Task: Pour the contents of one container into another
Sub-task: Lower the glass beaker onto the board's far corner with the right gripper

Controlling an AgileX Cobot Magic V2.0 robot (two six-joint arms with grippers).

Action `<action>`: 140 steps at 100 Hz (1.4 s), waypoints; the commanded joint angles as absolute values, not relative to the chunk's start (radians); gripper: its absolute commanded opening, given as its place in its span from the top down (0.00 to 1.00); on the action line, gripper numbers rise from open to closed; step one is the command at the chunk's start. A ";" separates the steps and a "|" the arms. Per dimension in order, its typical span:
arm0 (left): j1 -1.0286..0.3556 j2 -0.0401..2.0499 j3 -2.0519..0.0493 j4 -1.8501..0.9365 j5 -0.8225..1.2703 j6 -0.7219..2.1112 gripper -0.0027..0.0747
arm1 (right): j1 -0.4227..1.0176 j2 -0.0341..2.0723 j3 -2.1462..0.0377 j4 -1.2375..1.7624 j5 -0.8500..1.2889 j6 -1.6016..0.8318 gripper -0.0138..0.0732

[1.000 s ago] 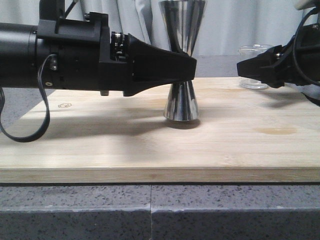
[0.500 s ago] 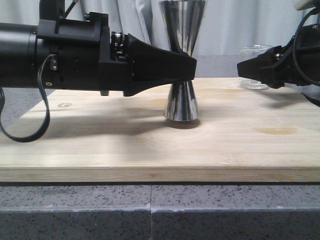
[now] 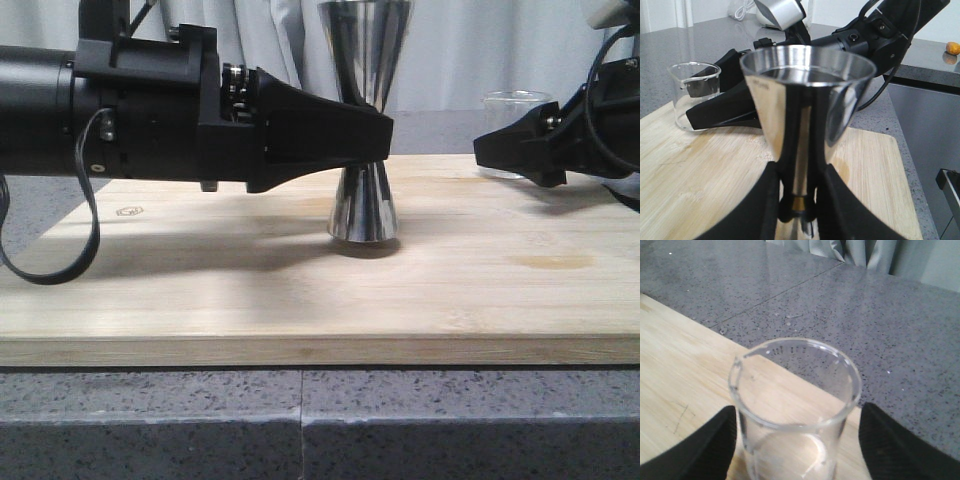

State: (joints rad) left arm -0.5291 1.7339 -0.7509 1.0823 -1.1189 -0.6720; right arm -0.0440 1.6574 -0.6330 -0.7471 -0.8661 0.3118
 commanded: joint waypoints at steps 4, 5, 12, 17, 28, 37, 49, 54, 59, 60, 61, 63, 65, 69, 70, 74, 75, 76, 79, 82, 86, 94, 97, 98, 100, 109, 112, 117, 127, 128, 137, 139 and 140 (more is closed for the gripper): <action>-0.529 1.685 -0.778 1.037 -1.201 -0.679 0.99 | -0.051 1.626 -0.655 -0.717 -0.925 0.327 0.30; -0.529 1.685 -0.778 1.037 -1.201 -0.679 0.99 | -0.051 1.626 -0.655 -0.717 -0.925 0.328 0.30; -0.529 1.685 -0.778 1.037 -1.201 -0.679 0.99 | -0.051 1.626 -0.655 -0.717 -0.925 0.329 0.30; -0.529 1.685 -0.778 1.037 -1.201 -0.679 0.99 | -0.051 1.626 -0.655 -0.717 -0.925 0.332 0.30; -0.529 1.685 -0.778 1.037 -1.201 -0.679 0.99 | -0.051 1.626 -0.655 -0.717 -0.913 0.340 0.30; -0.529 1.685 -0.778 1.037 -1.201 -0.679 0.99 | -0.051 1.624 -0.652 -0.717 -0.896 0.350 0.30; -0.529 1.685 -0.778 1.037 -1.201 -0.679 0.99 | -0.051 1.618 -0.648 -0.721 -0.895 0.379 0.30; -0.529 1.685 -0.778 1.037 -1.201 -0.679 0.99 | -0.051 1.615 -0.645 -0.727 -0.890 0.384 0.30; -0.529 1.685 -0.778 1.037 -1.201 -0.679 0.99 | -0.051 1.612 -0.644 -0.729 -0.882 0.389 0.30; -0.529 1.685 -0.778 1.037 -1.201 -0.679 0.99 | -0.051 1.609 -0.644 -0.729 -0.882 0.389 0.30; -0.529 1.685 -0.778 1.037 -1.201 -0.679 0.99 | -0.051 1.609 -0.644 -0.729 -0.882 0.392 0.30; -0.529 1.685 -0.778 1.037 -1.201 -0.679 0.99 | -0.051 1.606 -0.642 -0.729 -0.880 0.394 0.30; -0.529 1.685 -0.778 1.037 -1.201 -0.679 0.99 | -0.051 1.604 -0.640 -0.729 -0.880 0.394 0.30; -0.529 1.685 -0.778 1.037 -1.201 -0.679 0.99 | -0.051 1.599 -0.640 -0.732 -0.876 0.394 0.30; -0.529 1.685 -0.778 1.037 -1.201 -0.679 0.99 | -0.051 1.597 -0.640 -0.732 -0.874 0.397 0.30; -0.529 1.685 -0.778 1.037 -1.201 -0.679 0.99 | -0.051 1.591 -0.640 -0.737 -0.870 0.404 0.30; -0.529 1.685 -0.778 1.037 -1.201 -0.679 0.99 | -0.051 1.592 -0.640 -0.737 -0.870 0.408 0.30; -0.529 1.685 -0.778 1.037 -1.201 -0.679 0.99 | -0.051 1.589 -0.640 -0.737 -0.870 0.409 0.30; -0.529 1.685 -0.778 1.037 -1.201 -0.679 0.99 | -0.051 1.584 -0.640 -0.737 -0.866 0.414 0.30; -0.529 1.685 -0.778 1.037 -1.201 -0.679 0.99 | -0.051 1.583 -0.640 -0.746 -0.864 0.421 0.30; -0.529 1.685 -0.778 1.037 -1.201 -0.679 0.99 | -0.051 1.575 -0.640 -0.754 -0.858 0.425 0.30; -0.529 1.685 -0.778 1.037 -1.201 -0.679 0.99 | -0.051 1.562 -0.640 -0.765 -0.844 0.451 0.30; -0.529 1.685 -0.778 1.037 -1.201 -0.679 0.99 | -0.051 1.555 -0.640 -0.775 -0.842 0.462 0.30; -0.529 1.685 -0.778 1.037 -1.201 -0.679 0.99 | -0.051 1.552 -0.640 -0.781 -0.839 0.465 0.30; -0.529 1.685 -0.778 1.037 -1.201 -0.679 0.99 | -0.051 1.550 -0.640 -0.786 -0.837 0.470 0.30; -0.529 1.685 -0.778 1.037 -1.201 -0.679 0.99 | -0.051 1.535 -0.640 -0.809 -0.822 0.496 0.30; -0.529 1.685 -0.778 1.037 -1.201 -0.679 0.99 | -0.051 1.530 -0.640 -0.811 -0.811 0.502 0.30; -0.529 1.685 -0.778 1.037 -1.201 -0.679 0.99 | -0.051 1.523 -0.640 -0.824 -0.802 0.516 0.30; -0.529 1.685 -0.778 1.037 -1.201 -0.679 0.99 | -0.051 1.506 -0.640 -0.851 -0.797 0.549 0.30; -0.529 1.685 -0.778 1.037 -1.201 -0.679 0.99 | -0.051 1.506 -0.640 -0.851 -0.794 0.554 0.30; -0.529 1.685 -0.778 1.037 -1.201 -0.679 0.99 | -0.051 1.494 -0.640 -0.877 -0.780 0.575 0.30; -0.529 1.685 -0.778 1.037 -1.201 -0.679 0.99 | -0.051 1.491 -0.640 -0.883 -0.780 0.582 0.30; -0.529 1.685 -0.778 1.037 -1.201 -0.679 0.99 | -0.051 1.489 -0.640 -0.889 -0.778 0.588 0.30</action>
State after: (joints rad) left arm -0.5291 1.7339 -0.7509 1.0823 -1.1189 -0.6720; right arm -0.0440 1.5385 -0.6225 -0.8771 -0.7317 0.5591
